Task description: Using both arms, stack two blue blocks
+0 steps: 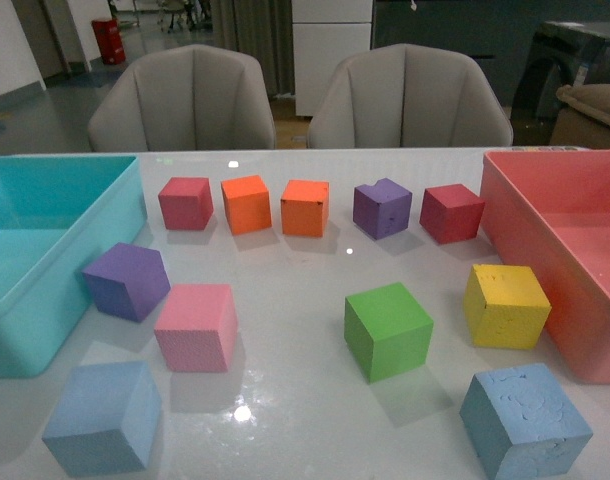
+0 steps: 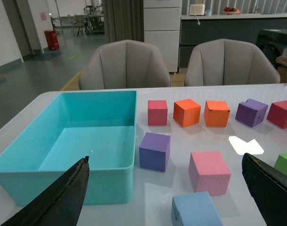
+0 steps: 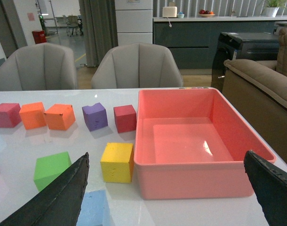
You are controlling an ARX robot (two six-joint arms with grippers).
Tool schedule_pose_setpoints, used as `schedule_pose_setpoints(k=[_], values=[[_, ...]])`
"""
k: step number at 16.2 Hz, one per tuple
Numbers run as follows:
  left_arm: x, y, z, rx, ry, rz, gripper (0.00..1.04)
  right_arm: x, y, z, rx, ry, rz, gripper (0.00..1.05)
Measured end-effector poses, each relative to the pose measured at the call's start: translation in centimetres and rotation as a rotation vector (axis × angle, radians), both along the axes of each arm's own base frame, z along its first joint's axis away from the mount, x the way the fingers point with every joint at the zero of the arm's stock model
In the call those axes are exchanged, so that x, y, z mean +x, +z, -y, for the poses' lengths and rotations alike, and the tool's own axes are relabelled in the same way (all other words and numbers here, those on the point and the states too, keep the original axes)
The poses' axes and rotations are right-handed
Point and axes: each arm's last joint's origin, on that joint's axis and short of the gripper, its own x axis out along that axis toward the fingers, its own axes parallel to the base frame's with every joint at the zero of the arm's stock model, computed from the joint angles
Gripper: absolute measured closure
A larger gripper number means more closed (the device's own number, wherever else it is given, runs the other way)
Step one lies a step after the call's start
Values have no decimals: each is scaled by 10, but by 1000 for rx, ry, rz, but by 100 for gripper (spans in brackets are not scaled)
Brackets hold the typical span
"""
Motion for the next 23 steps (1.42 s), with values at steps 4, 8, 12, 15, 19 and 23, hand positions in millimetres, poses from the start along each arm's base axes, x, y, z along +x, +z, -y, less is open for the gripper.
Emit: schedule_pose_setpoints(k=[4, 8, 12, 15, 19, 23], values=[[0, 0, 0, 0, 0, 0, 7, 0, 0, 0, 0, 0, 0, 6], [0, 0, 0, 0, 0, 0, 7, 0, 0, 0, 0, 0, 0, 6], [0, 0, 0, 0, 0, 0, 7, 0, 0, 0, 0, 0, 0, 6], [0, 0, 0, 0, 0, 0, 7, 0, 0, 0, 0, 0, 0, 6], [0, 0, 0, 0, 0, 0, 7, 0, 0, 0, 0, 0, 0, 6], [0, 0, 0, 0, 0, 0, 7, 0, 0, 0, 0, 0, 0, 6]])
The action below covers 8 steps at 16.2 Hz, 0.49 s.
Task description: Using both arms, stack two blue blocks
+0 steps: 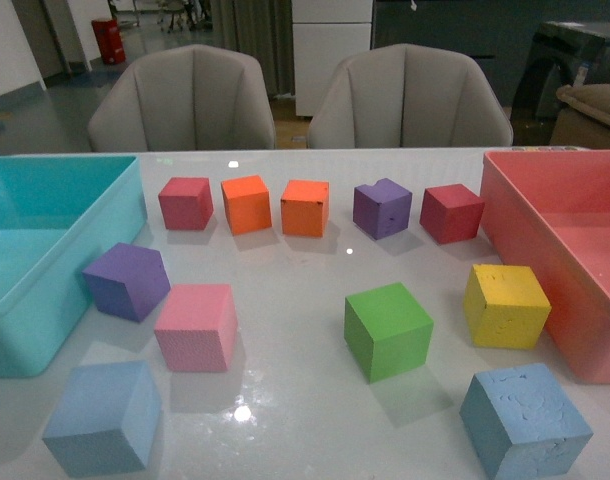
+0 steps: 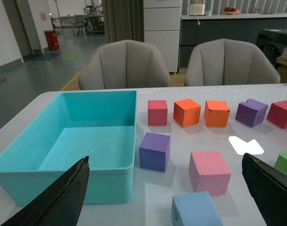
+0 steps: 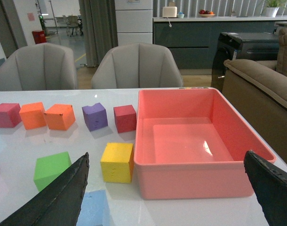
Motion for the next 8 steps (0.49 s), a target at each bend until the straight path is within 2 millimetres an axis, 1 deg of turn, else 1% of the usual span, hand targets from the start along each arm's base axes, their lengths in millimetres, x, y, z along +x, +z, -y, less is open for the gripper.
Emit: schedule_pose_setpoints(k=[8], values=[[0, 0, 0, 0, 0, 0, 7, 0, 0, 0, 0, 0, 0, 6]])
